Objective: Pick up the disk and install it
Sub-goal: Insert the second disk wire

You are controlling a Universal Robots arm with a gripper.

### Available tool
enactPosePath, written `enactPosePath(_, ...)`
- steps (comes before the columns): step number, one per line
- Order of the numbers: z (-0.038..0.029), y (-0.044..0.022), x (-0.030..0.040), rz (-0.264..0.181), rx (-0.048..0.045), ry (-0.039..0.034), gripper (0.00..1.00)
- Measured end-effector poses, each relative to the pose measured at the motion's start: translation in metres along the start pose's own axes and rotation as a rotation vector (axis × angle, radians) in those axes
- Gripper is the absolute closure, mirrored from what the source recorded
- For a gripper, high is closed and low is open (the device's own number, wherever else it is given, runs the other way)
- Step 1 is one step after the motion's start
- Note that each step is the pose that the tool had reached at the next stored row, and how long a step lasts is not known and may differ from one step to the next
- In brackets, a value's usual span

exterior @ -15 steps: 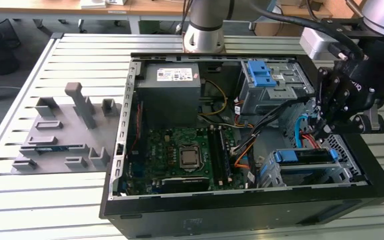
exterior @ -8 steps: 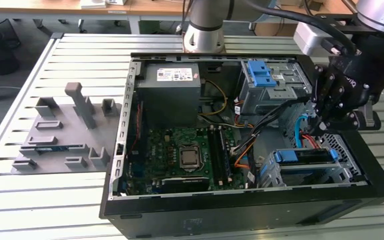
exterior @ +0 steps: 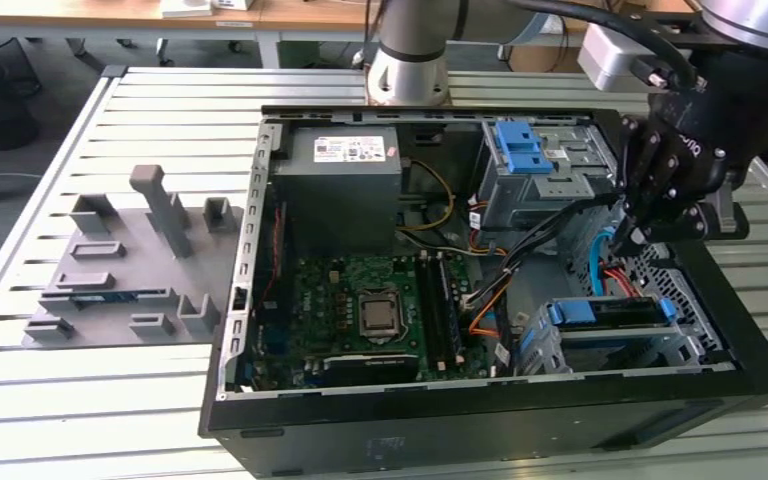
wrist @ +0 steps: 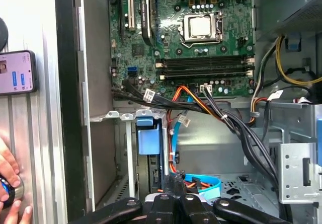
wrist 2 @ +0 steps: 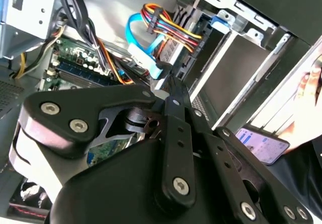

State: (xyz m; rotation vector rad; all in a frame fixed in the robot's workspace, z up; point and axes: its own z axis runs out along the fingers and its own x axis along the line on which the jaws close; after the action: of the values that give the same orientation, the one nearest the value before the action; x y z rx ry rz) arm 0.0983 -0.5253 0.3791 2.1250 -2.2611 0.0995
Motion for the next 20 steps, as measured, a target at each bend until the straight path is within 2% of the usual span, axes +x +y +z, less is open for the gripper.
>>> enactPosePath(5, -0.0071, 0.0002, -0.0037, 0.0, 0.0001, 0.0008, 0.89)
enactPosePath(9, -0.0086, 0.0007, -0.0116, 0.0, 0.0009, 0.0134, 0.89)
enactPosePath(12, -0.0091, 0.0011, -0.0184, 0.0, 0.0017, 0.027, 0.89)
enactPosePath(15, -0.0095, 0.0013, -0.0236, -0.001, 0.0022, 0.0355, 0.89)
enactPosePath(16, -0.0095, 0.0015, -0.025, -0.001, 0.0024, 0.0383, 0.83)
enactPosePath(17, -0.0096, 0.0015, -0.0263, -0.001, 0.0026, 0.0409, 0.83)
enactPosePath(18, -0.0096, 0.0016, -0.0272, -0.001, 0.0028, 0.0448, 0.76)
enactPosePath(20, -0.009, 0.0016, -0.0282, -0.001, 0.0029, 0.0513, 0.76)
